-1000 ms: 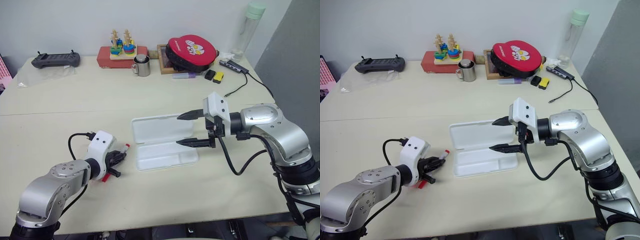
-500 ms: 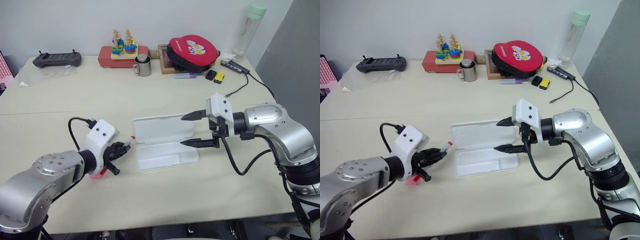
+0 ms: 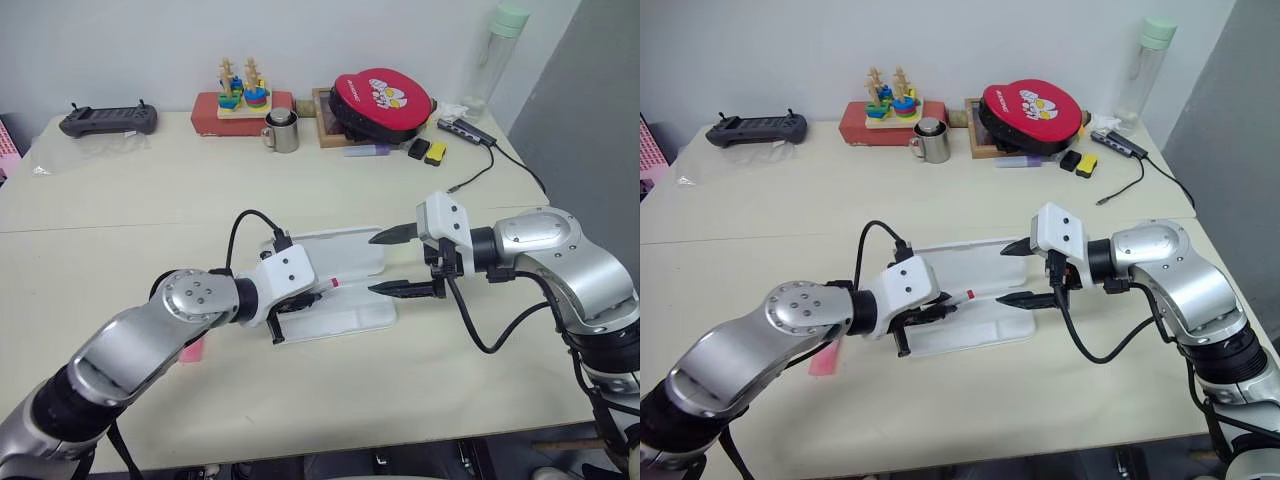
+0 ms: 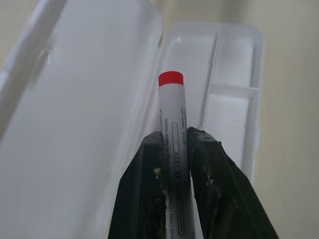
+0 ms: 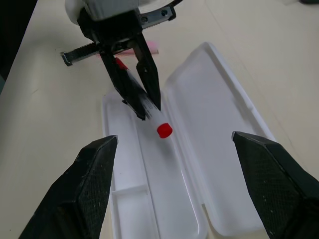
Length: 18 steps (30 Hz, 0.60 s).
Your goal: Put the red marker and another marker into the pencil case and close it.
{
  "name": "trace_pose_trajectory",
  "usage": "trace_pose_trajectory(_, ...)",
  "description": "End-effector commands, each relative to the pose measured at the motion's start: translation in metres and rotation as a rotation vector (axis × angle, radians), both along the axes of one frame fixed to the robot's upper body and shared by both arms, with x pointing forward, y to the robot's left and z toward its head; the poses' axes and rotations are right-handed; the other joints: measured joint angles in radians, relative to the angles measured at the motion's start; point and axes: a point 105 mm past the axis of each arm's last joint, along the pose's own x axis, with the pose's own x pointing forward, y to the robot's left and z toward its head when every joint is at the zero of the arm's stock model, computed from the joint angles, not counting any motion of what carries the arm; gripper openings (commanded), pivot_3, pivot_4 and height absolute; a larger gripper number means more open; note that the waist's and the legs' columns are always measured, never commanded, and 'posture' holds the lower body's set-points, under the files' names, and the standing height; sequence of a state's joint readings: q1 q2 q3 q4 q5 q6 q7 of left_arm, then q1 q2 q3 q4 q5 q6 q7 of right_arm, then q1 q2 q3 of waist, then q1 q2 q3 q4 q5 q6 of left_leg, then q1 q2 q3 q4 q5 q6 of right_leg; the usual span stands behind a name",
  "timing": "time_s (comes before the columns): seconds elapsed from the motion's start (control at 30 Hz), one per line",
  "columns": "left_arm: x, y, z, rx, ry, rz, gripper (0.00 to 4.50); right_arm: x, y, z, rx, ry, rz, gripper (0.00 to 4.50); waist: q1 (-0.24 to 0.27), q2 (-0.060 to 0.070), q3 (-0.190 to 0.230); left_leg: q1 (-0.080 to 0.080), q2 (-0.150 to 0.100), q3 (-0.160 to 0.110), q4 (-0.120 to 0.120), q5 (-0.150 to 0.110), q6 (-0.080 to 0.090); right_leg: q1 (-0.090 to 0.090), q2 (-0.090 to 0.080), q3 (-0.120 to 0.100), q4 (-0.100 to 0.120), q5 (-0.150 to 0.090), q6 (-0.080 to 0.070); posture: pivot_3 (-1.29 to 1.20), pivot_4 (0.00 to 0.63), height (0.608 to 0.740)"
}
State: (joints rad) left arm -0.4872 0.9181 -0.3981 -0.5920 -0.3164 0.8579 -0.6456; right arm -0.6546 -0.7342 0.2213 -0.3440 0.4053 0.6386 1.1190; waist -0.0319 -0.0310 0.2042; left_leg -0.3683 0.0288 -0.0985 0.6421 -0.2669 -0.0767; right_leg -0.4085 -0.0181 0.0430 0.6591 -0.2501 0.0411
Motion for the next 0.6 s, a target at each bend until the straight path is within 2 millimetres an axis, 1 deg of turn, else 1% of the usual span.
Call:
trace_pose_trajectory(0.03, 0.015, -0.007, 0.005, 0.032, -0.092, -0.060, 0.41, -0.002, -0.002, 0.006, 0.002, -0.038, 0.000, 3.87, 0.000, 0.000, 0.000, 0.000, 0.000, 0.000, 0.000, 0.000, 0.000, 0.000, 0.000, 0.000, 0.000, 0.000, 0.000, 0.00, 0.150, 0.740)
trace_pose_trajectory(0.1, 0.021, -0.011, 0.003, 0.045, -0.109, -0.083, 0.41, -0.002, -0.002, 0.006, 0.002, -0.038, -0.002, 3.87, 0.000, 0.000, 0.000, -0.001, 0.000, 0.000, 0.001, 0.000, 0.000, 0.000, 0.000, 0.000, 0.000, 0.000, 0.000, 0.00, 0.150, 0.740)
trace_pose_trajectory(0.2, 0.025, -0.013, 0.000, 0.054, -0.119, -0.104, 0.41, -0.002, -0.002, 0.006, 0.002, -0.039, -0.002, 3.87, 0.000, 0.000, 0.000, -0.001, 0.000, 0.000, 0.001, 0.000, 0.000, -0.001, 0.000, 0.000, 0.000, 0.000, 0.000, 0.00, 0.150, 0.740)
trace_pose_trajectory(0.33, 0.027, -0.020, -0.007, 0.061, -0.118, -0.134, 0.41, -0.003, -0.002, 0.007, 0.004, -0.041, -0.006, 3.87, 0.000, 0.000, 0.000, -0.003, 0.000, -0.001, 0.001, 0.000, 0.000, -0.002, 0.000, 0.000, 0.001, 0.000, 0.000, 0.00, 0.150, 0.740)
trace_pose_trajectory(0.6, 0.025, -0.032, -0.008, 0.030, -0.113, -0.180, 0.41, -0.004, -0.002, 0.008, 0.003, -0.044, -0.010, 3.87, 0.001, 0.000, 0.000, -0.006, 0.000, -0.002, 0.003, 0.000, 0.000, -0.004, 0.000, -0.001, 0.001, 0.001, 0.000, 0.00, 0.150, 0.740)
